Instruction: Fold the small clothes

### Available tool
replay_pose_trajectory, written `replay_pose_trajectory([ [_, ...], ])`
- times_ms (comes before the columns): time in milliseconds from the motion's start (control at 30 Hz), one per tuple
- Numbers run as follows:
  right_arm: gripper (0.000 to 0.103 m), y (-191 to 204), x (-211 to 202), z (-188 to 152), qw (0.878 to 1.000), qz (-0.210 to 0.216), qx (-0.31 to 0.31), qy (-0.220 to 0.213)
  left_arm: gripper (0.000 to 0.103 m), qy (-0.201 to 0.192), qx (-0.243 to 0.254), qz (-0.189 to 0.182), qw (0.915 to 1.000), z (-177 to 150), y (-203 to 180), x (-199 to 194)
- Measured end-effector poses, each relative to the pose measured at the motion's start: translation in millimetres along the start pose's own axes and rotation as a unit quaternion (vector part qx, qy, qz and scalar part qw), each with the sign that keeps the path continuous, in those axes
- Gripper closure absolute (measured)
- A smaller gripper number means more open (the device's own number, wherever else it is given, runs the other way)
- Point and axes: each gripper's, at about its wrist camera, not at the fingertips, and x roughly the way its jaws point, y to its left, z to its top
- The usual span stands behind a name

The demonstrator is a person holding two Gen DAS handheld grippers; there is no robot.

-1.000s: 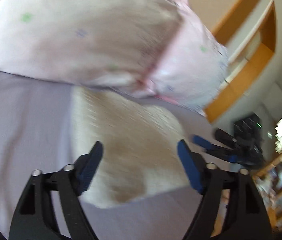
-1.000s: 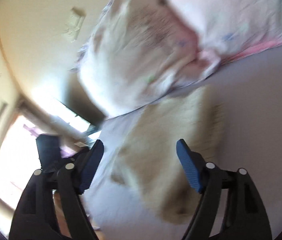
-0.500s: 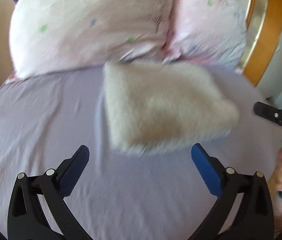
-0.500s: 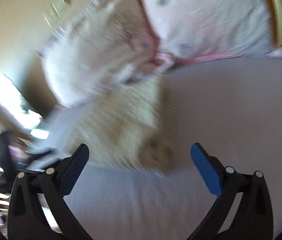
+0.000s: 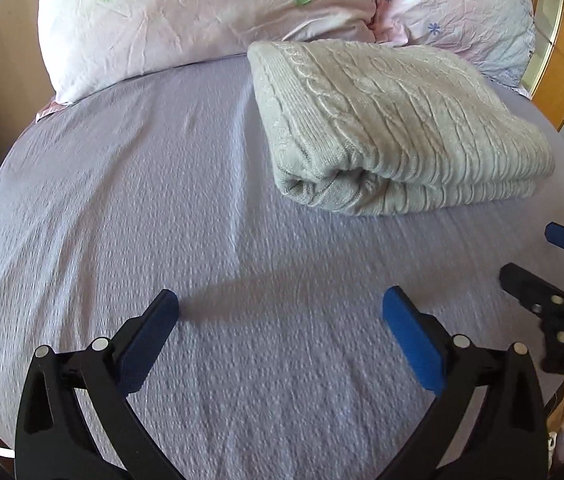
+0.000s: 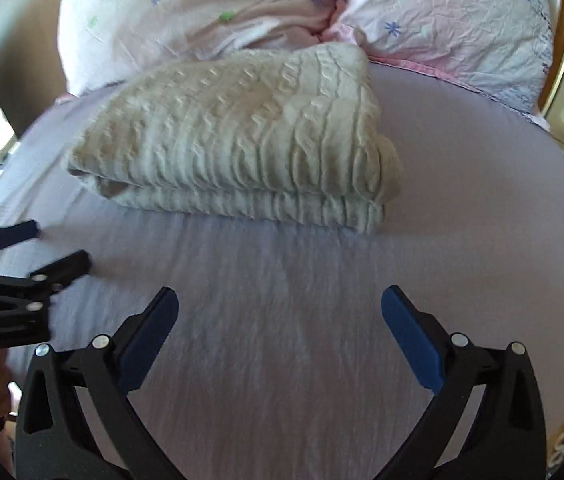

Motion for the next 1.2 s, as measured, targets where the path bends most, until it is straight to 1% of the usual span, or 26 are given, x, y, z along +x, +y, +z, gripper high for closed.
replay_pose_trajectory([
  [67,0.002,2.4,-0.9,-3.4,1.0,-0.01,-0.001,-0.001,0.001,-0.007,0.001,0.0,1.0,-2.4,0.5,-1.0],
  [133,0.002,2.1,-2.4,-5.0,1.0,-0.01,0.004,0.0,0.001,-0.016,0.004,-0.001,0.9999,-6.2,-0.6,-3.4],
  [367,0.002,2.3,-3.4,-9.1,1.0,-0.013,0.009,-0.001,0.001,-0.024,0.006,0.0,0.9997,-6.7,-2.1,-3.8],
  [1200,0.002,1.8,-2.6,-7.5,1.0,-0.013,0.009,0.001,0.001,-0.024,0.004,0.001,0.9997,-6.8,-2.4,-4.0],
])
